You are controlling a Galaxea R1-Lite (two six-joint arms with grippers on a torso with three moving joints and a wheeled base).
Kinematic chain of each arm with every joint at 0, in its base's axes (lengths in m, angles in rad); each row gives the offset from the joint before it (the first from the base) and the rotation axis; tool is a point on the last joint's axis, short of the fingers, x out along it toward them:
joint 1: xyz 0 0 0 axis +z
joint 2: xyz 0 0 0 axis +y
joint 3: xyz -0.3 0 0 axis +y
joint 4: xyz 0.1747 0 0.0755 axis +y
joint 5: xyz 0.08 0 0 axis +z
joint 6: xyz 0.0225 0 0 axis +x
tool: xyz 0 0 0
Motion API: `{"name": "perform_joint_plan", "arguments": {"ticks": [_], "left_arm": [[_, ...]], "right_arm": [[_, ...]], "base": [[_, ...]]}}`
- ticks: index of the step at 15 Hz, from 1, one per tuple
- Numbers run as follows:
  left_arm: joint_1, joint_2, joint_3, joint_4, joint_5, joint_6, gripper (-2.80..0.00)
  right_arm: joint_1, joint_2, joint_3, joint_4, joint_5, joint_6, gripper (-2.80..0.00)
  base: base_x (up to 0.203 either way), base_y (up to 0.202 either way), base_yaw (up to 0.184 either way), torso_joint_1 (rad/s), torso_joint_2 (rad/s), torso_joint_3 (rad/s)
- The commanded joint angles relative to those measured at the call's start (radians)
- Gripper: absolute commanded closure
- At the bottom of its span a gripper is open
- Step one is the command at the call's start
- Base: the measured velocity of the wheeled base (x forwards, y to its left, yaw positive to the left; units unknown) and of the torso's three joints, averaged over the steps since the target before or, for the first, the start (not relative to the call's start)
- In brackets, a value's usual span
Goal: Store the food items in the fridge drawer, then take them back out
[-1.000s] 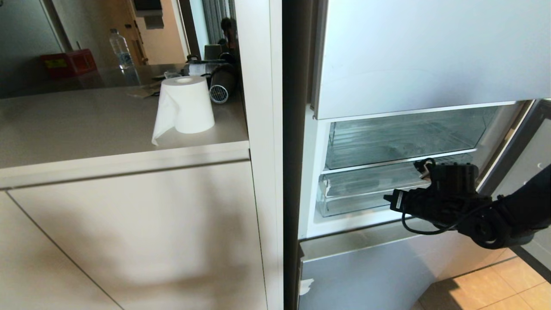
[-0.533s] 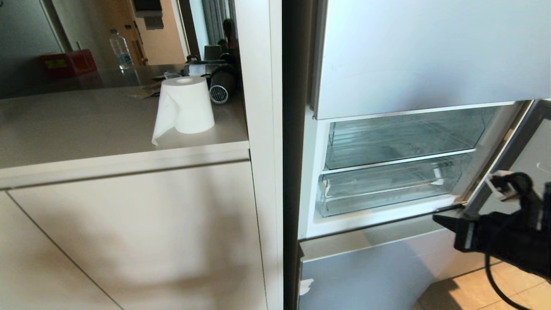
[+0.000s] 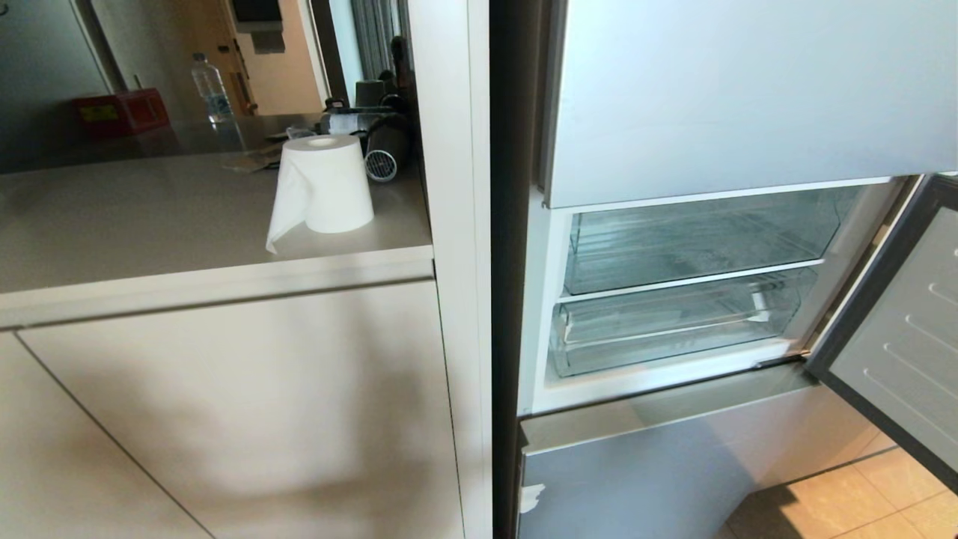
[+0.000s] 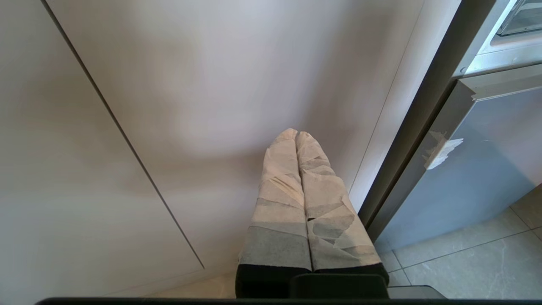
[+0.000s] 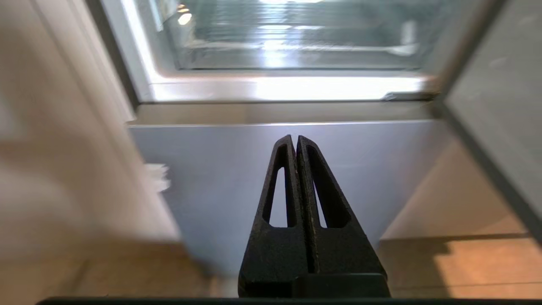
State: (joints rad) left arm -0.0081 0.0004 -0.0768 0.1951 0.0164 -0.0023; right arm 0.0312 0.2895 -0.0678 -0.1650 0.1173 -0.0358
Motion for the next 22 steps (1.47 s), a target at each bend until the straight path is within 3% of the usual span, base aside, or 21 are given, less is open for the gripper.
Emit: {"name": "perform_joint_plan", "arguments": {"ticks": [1, 3, 9, 22], "left_arm": [[0.000, 0.000, 0.000, 0.001, 0.000, -0.001, 0.00], [0.000, 0.000, 0.000, 0.001, 0.000, -0.001, 0.00], [0.000, 0.000, 0.000, 0.001, 0.000, -0.001, 0.00], [0.000, 0.000, 0.000, 0.001, 0.000, -0.001, 0.00]], "right_arm": [[-0.011, -0.275, 0.034, 0.071, -0.033, -0.022, 0.00], [-0.023, -0.290, 0.068, 0.172, -0.103, -0.041, 0.00], [-0.024, -0.290, 0.068, 0.168, -0.110, 0.004, 0.00], [-0.026, -0.286, 0.068, 0.165, -0.116, 0.032, 0.00]], "base": [[0.000, 0.000, 0.000, 0.000, 0.00, 0.000], [0.000, 0.000, 0.000, 0.000, 0.00, 0.000], [-0.001, 0.000, -0.013, 0.001, 0.00, -0.001], [-0.002, 0.005, -0.165, 0.003, 0.00, 0.003]]}}
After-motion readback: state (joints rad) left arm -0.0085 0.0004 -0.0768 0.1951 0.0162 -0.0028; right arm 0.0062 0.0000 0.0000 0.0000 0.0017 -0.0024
